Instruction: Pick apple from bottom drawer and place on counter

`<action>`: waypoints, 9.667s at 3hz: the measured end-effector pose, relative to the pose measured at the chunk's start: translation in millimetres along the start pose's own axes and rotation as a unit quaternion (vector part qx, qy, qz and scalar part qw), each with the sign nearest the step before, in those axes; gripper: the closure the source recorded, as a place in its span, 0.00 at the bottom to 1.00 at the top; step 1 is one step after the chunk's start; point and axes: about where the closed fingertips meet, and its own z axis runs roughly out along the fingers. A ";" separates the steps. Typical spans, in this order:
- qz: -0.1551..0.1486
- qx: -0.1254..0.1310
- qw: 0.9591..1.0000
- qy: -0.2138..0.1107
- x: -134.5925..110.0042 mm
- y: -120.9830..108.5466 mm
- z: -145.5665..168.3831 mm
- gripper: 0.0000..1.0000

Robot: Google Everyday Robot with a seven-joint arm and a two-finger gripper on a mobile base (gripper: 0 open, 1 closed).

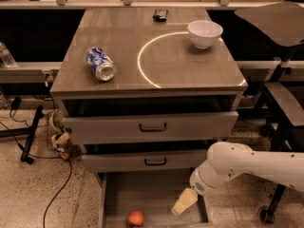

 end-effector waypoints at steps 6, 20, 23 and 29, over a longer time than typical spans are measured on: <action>0.166 -0.008 0.984 -0.061 25.9 -77.8 222.1 0.00; 0.250 -0.033 0.961 -0.115 -63.2 30.0 399.3 0.15; 0.259 -0.018 0.954 -0.149 -61.5 27.1 376.4 0.92; 0.018 -0.061 0.946 -0.319 -108.4 35.7 162.4 1.00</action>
Offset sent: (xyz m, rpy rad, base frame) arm 0.0110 0.0125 -0.1400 -0.0428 0.0460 -0.1926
